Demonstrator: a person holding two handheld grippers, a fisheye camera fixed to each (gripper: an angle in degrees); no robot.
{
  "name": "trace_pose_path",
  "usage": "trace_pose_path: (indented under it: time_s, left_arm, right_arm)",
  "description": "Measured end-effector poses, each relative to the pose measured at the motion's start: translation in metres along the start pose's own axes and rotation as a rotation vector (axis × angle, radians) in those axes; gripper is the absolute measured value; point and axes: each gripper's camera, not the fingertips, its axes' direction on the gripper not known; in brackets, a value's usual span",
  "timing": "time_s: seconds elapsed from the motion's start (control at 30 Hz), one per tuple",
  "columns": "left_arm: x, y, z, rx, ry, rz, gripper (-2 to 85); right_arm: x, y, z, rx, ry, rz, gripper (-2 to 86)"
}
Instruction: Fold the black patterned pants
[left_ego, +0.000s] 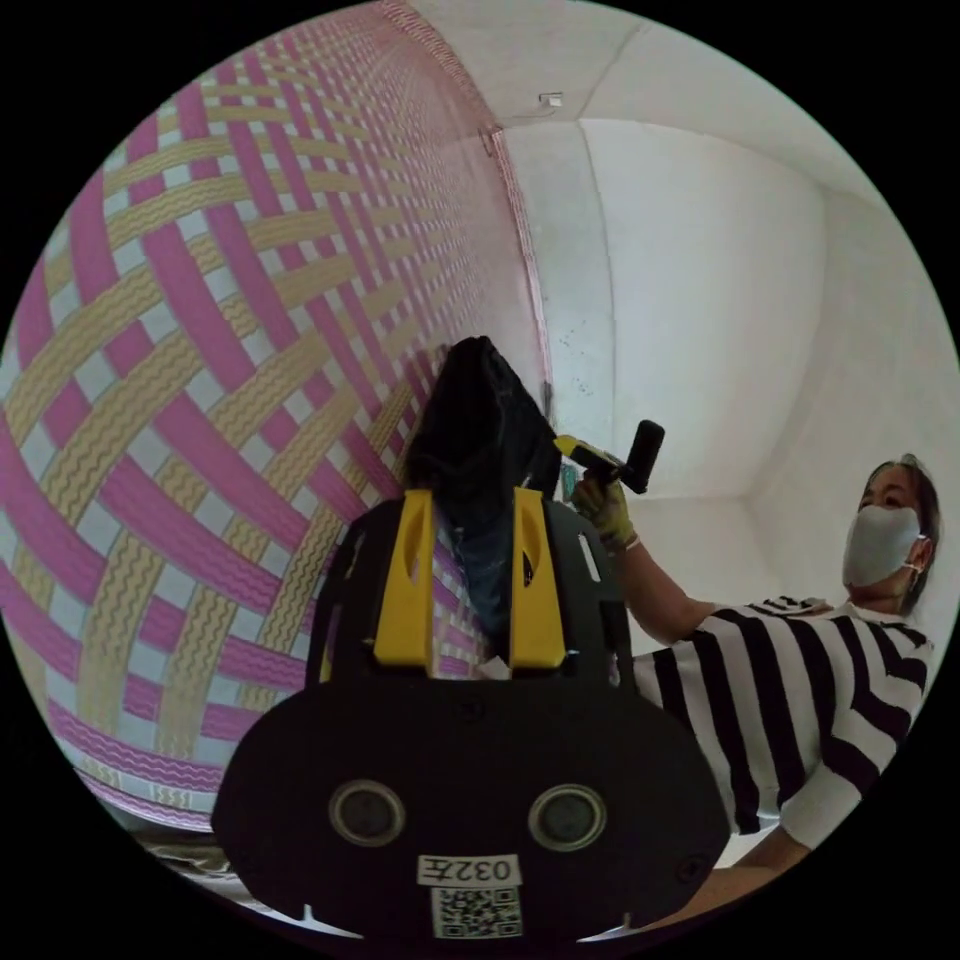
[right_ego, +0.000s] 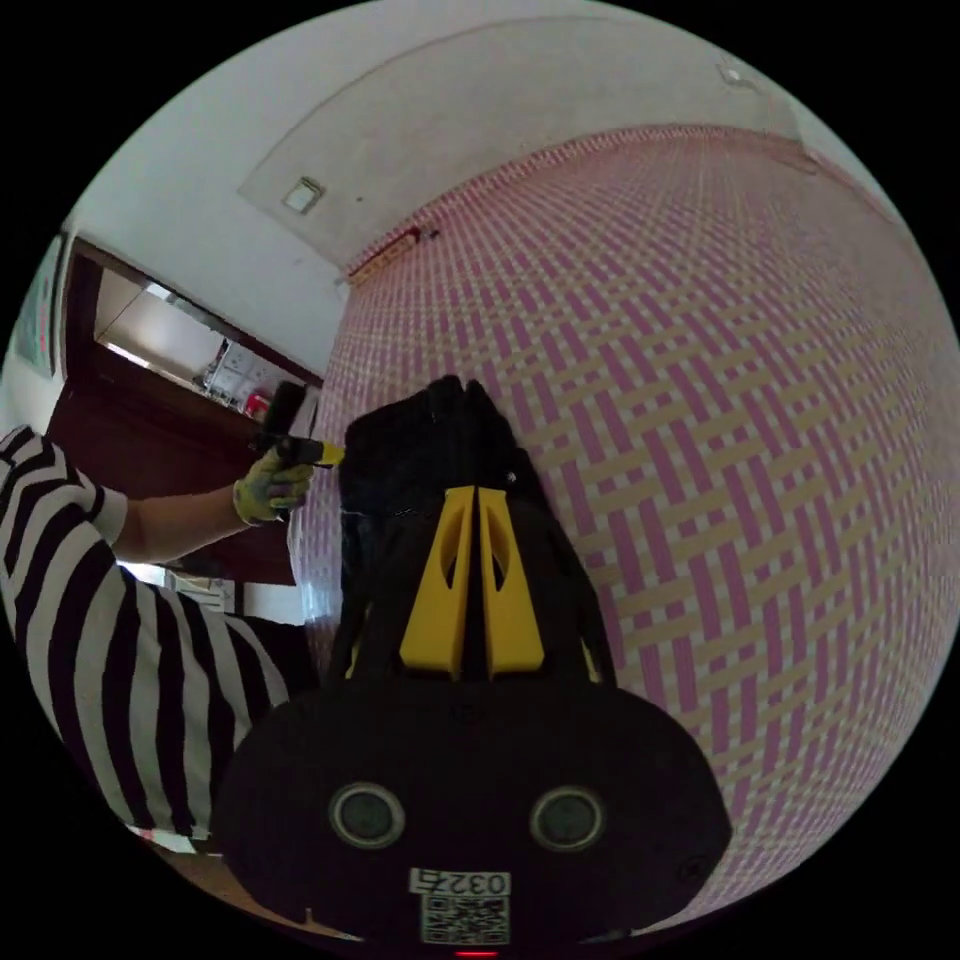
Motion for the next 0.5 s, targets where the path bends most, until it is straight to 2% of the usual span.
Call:
trace_pose_path:
  time_s: [0.1,0.33,0.4,0.5]
  left_arm:
    - [0.001,-0.007,0.014,0.009,0.048,-0.017,8.5]
    - [0.01,-0.018,0.028,0.035,0.008,-0.054,6.7]
    - [0.012,-0.021,0.026,0.098,0.097,-0.121,4.3]
    - [0.017,-0.023,0.015,0.177,0.197,-0.225,1.3]
  right_arm:
    - [0.031,-0.005,0.025,-0.08,0.011,0.136,-1.0]
    - [0.034,-0.004,0.016,-0.017,0.066,0.153,-1.0]
    - [0.046,0.016,-0.014,0.091,0.073,0.223,-1.0]
    - [0.058,0.064,-0.056,0.153,0.109,0.292,-1.0]
